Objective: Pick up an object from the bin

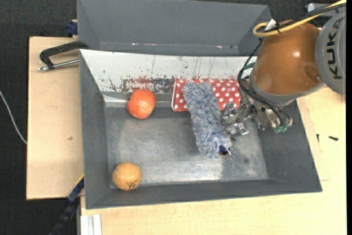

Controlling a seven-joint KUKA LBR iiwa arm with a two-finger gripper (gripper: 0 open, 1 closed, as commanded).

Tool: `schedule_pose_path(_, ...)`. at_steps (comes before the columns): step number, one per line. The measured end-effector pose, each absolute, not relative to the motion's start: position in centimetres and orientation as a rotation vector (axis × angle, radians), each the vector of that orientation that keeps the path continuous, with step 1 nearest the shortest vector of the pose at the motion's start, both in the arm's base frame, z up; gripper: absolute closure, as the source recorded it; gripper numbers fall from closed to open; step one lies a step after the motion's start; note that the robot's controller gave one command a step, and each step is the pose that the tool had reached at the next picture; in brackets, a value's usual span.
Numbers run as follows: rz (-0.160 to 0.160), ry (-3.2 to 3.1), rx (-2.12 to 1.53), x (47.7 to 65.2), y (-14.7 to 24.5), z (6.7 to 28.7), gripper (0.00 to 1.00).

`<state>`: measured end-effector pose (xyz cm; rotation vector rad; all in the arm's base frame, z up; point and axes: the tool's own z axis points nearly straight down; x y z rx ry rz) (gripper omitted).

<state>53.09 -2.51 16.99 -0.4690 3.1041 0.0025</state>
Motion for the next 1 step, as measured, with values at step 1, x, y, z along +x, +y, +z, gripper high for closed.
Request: schedule_pose_path(1, 0.001, 3.104, -0.464, 53.5, -2.46, 17.26, 1.0)
